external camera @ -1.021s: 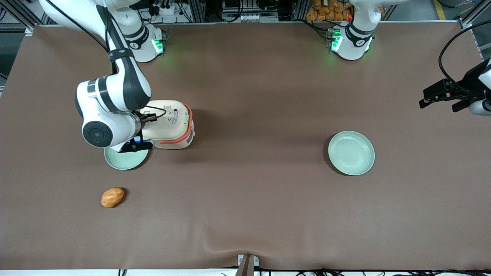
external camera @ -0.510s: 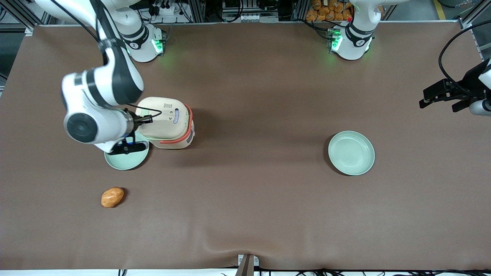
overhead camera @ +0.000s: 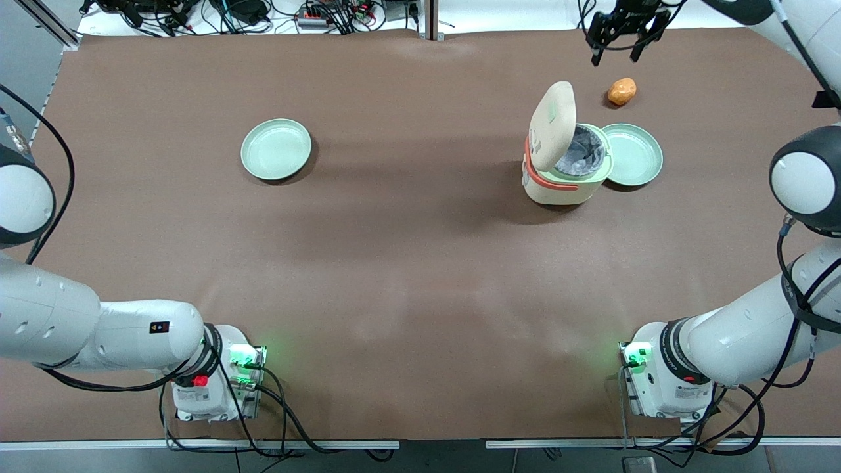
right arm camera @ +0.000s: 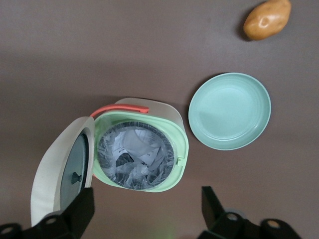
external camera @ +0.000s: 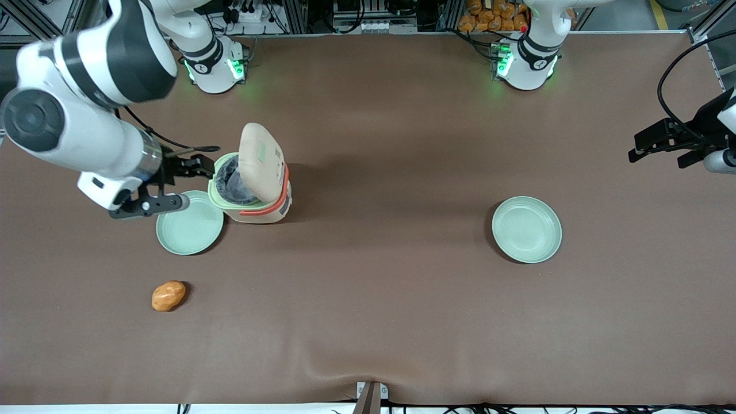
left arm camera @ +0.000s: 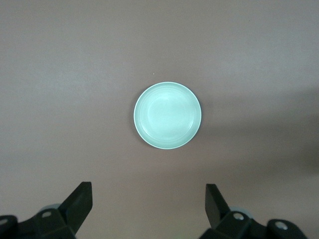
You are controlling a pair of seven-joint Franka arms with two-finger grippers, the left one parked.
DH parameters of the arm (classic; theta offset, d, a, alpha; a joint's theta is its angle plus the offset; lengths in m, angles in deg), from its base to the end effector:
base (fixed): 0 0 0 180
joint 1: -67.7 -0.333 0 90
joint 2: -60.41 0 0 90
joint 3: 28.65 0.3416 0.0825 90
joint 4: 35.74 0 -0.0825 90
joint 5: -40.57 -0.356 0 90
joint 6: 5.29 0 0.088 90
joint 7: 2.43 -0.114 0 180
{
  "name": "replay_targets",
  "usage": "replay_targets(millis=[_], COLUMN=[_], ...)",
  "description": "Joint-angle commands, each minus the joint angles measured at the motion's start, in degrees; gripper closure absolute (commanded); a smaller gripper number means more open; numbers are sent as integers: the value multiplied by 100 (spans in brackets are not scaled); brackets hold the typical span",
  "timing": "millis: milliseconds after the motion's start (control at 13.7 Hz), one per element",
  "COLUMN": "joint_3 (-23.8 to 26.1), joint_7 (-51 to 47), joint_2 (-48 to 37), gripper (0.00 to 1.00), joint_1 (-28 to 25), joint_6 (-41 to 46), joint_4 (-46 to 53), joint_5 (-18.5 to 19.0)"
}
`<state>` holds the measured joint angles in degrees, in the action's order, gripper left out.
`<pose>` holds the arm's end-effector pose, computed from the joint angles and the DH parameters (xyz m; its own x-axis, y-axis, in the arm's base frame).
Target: Press rice cooker button with right arm
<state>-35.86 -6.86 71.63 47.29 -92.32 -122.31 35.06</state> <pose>0.5568 0.1493 0.5581 0.9701 0.1513 -0.1900 0.1430 -0.9881 -0.0563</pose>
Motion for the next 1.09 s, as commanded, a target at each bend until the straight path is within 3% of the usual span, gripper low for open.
replay_targets(millis=[0,292,583,1021], joint_3=[44,194,132,-544], joint_7=[-5,39,48,601], joint_2=[-409,-771,-885,-956], gripper=[0,0,0,0], joint_1=[178,582,723,723], joint_6=[46,142,968,1224], joint_4=[18,298,693,694], joint_5=[6,111,462,472])
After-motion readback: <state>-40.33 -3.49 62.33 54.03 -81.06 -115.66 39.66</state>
